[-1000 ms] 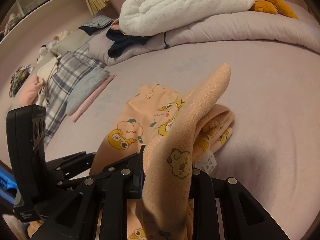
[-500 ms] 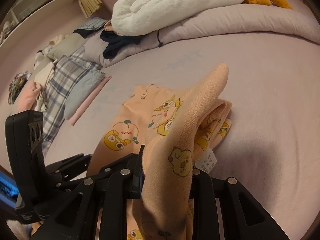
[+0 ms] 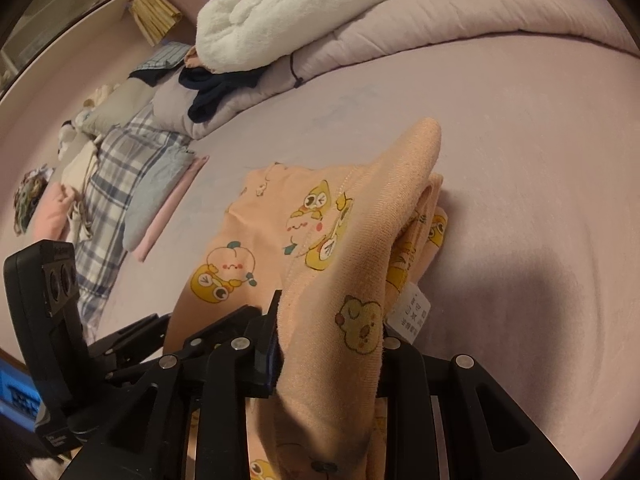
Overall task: Fold small clothes
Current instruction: 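Carry the held shirt end with both tools and fold it over the strip, then lower the folded shirt end onto the bed with both tools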
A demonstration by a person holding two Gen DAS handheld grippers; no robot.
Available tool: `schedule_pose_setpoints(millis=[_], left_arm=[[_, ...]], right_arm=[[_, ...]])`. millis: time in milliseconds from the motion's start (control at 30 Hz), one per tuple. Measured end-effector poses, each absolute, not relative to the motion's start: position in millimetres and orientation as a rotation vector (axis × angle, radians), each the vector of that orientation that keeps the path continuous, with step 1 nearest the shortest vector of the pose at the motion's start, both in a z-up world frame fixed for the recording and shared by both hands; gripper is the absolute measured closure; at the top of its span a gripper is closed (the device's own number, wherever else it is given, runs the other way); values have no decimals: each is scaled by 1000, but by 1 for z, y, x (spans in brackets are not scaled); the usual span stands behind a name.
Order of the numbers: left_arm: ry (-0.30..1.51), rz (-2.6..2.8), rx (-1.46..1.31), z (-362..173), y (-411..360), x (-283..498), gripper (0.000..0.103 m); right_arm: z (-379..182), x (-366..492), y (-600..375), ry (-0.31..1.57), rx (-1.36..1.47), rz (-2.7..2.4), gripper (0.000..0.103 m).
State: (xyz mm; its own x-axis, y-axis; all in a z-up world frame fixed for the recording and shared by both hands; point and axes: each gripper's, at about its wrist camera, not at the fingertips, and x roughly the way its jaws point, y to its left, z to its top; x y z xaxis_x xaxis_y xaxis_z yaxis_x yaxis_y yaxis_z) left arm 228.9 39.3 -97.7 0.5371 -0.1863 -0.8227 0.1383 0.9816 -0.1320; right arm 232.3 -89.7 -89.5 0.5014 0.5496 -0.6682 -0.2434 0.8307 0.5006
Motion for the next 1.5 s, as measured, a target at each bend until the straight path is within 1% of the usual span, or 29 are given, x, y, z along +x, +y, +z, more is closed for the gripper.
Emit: schedule_pose_setpoints(millis=[133, 333, 467, 600, 733, 900, 1000, 1233, 1333, 1500], left_arm=[[986, -188, -50, -98, 39, 229, 59], [987, -174, -45, -98, 38, 229, 54], [985, -162, -36, -98, 37, 229, 50], [985, -155, -31, -98, 37, 229, 48], [986, -144, -29, -98, 38, 230, 43], [989, -136, -29, -98, 39, 230, 40], [990, -130, -30, -99, 40, 230, 37], [987, -112, -21, -100, 41, 230, 29], [987, -99, -20, -100, 42, 231, 25], [986, -88, -19, -101, 43, 230, 21]], right_arm=[[-90, 233, -90, 934, 371, 490, 77], [-91, 234, -91, 938, 366, 483, 77], [-91, 234, -92, 940, 353, 471, 75], [-91, 235, -92, 943, 344, 464, 73], [-90, 235, -90, 945, 329, 451, 70], [-90, 236, -91, 948, 321, 442, 66], [-90, 236, -91, 949, 314, 432, 63], [-89, 236, -91, 951, 313, 425, 61], [-90, 236, -93, 952, 316, 416, 57], [-91, 235, -93, 953, 322, 414, 56]])
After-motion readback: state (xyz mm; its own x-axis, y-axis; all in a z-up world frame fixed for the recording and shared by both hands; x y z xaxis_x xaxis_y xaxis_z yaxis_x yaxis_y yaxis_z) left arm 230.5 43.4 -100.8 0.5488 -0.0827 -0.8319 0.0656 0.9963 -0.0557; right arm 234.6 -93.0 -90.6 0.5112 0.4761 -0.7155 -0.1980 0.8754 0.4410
